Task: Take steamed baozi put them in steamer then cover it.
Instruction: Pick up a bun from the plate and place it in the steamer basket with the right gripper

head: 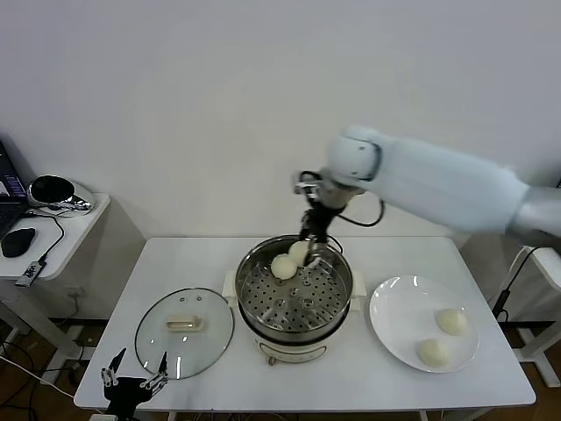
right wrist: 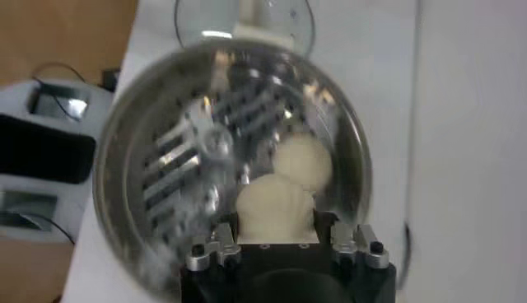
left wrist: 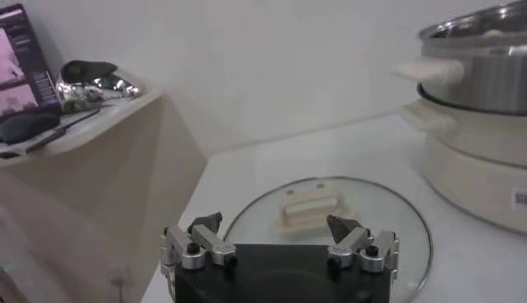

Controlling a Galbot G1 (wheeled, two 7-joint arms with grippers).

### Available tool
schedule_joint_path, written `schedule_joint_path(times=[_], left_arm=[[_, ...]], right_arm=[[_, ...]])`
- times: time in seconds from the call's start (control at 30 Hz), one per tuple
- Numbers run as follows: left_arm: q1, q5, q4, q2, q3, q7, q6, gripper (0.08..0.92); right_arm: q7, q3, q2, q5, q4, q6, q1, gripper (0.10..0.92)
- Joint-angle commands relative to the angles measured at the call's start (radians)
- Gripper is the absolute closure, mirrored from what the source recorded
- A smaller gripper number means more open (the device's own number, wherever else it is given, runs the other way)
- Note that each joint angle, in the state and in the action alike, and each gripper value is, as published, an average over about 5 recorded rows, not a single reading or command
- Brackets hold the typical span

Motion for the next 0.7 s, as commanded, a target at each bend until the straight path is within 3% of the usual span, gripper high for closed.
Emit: schedule_joint_path(times=[0.03,0.7], left_arm=[[-0.013,-0.019,-0.013,-0.004,-0.006,-0.003,0.002,0.177],[-0.018,-0.035,-0.008,-0.003,-0.001,0.001,0.003,0.177]], right_arm=[[0.063,-0.063,0.220,0.126,-0.110,-0.082,-0.025,0.459],[0.095,-0.110,0.244,0.062,-0.118,-0.082,-0.105,0.448]])
